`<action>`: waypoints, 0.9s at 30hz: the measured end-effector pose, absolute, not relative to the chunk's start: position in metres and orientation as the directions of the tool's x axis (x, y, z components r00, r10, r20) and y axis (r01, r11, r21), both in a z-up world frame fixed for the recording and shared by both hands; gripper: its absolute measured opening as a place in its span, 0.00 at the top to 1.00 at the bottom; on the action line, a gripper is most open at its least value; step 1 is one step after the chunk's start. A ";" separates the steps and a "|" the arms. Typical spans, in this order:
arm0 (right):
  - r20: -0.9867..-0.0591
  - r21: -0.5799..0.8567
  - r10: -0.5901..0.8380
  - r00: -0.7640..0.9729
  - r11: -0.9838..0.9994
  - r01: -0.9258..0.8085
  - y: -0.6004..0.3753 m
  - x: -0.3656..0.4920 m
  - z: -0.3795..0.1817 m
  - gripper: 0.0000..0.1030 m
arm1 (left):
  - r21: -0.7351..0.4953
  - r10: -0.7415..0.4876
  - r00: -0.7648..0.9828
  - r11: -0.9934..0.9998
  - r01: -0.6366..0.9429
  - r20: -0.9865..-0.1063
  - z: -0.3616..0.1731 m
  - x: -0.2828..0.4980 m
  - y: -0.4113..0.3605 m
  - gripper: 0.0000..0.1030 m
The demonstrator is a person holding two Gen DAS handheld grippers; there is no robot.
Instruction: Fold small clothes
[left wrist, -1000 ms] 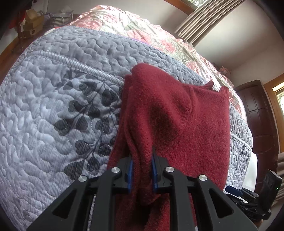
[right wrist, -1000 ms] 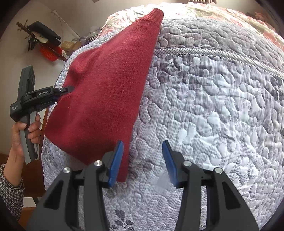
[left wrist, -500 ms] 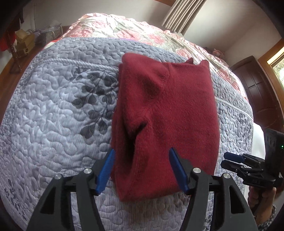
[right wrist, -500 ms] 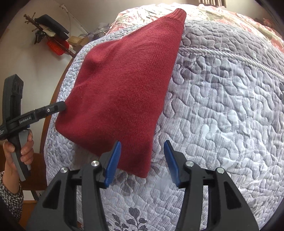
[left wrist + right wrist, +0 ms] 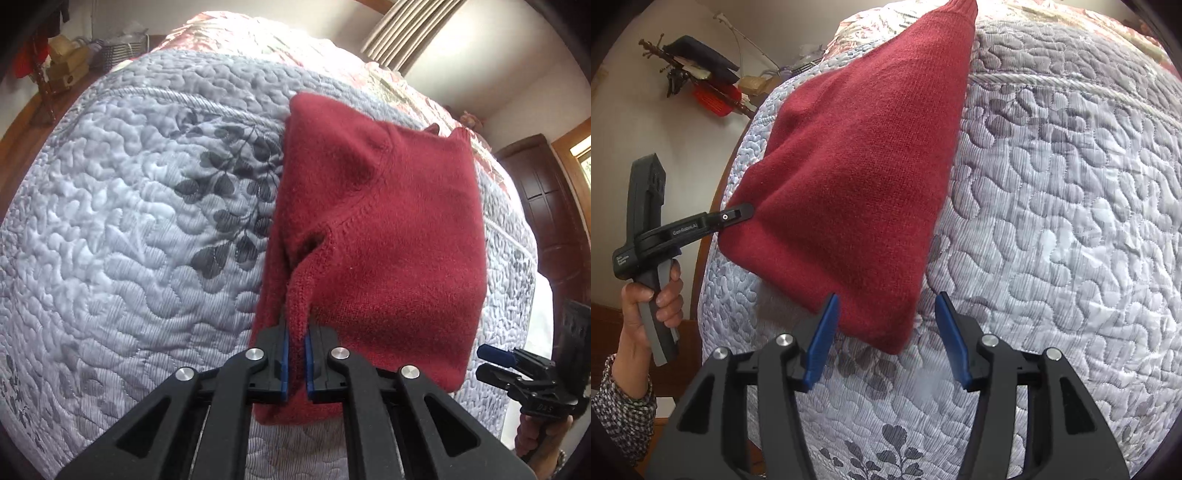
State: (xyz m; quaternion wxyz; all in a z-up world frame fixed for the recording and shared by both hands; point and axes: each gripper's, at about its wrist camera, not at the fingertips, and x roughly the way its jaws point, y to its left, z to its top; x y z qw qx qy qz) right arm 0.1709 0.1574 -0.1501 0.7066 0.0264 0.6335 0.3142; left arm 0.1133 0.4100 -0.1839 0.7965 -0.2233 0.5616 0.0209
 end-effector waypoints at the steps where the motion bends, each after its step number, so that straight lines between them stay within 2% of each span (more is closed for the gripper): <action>1: -0.883 0.434 0.470 -0.010 0.807 -0.401 0.160 0.171 -0.156 0.48 | -0.340 -0.237 0.352 0.902 -0.266 -0.905 -0.188 0.115 0.405 0.93; 4: -0.878 0.459 0.476 -0.052 0.806 -0.373 0.164 0.171 -0.170 0.47 | -0.315 -0.216 0.344 0.912 -0.263 -0.914 -0.193 0.115 0.397 0.85; 7: -0.885 0.451 0.460 -0.068 0.813 -0.369 0.168 0.171 -0.185 0.47 | -0.319 -0.214 0.342 0.904 -0.286 -0.915 -0.197 0.117 0.399 0.83; 8: -0.883 0.459 0.463 -0.078 0.813 -0.359 0.168 0.172 -0.189 0.50 | -0.324 -0.217 0.342 0.899 -0.295 -0.914 -0.198 0.119 0.400 0.83; 9: -0.871 0.482 0.483 -0.091 0.802 -0.354 0.169 0.172 -0.192 0.66 | -0.329 -0.220 0.343 0.894 -0.303 -0.913 -0.199 0.120 0.401 0.83; 11: -0.855 0.508 0.508 -0.102 0.782 -0.362 0.170 0.172 -0.190 0.76 | -0.334 -0.219 0.352 0.889 -0.312 -0.910 -0.196 0.120 0.403 0.83; 17: -0.875 0.464 0.479 -0.074 0.784 -0.412 0.169 0.164 -0.181 0.79 | -0.306 -0.198 0.345 0.906 -0.293 -0.917 -0.202 0.124 0.400 0.80; 22: -0.901 0.418 0.426 -0.084 0.800 -0.430 0.176 0.162 -0.198 0.77 | -0.293 -0.191 0.334 0.911 -0.290 -0.923 -0.214 0.124 0.397 0.79; 24: -0.894 0.432 0.439 -0.089 0.793 -0.429 0.175 0.167 -0.192 0.69 | -0.300 -0.201 0.336 0.914 -0.274 -0.920 -0.209 0.125 0.397 0.78; 26: -0.885 0.446 0.456 -0.089 0.779 -0.441 0.170 0.172 -0.180 0.60 | -0.327 -0.232 0.337 0.910 -0.257 -0.912 -0.200 0.127 0.399 0.68; 27: -0.888 0.431 0.456 -0.064 0.775 -0.461 0.168 0.175 -0.171 0.51 | -0.346 -0.248 0.352 0.904 -0.250 -0.902 -0.193 0.127 0.402 0.58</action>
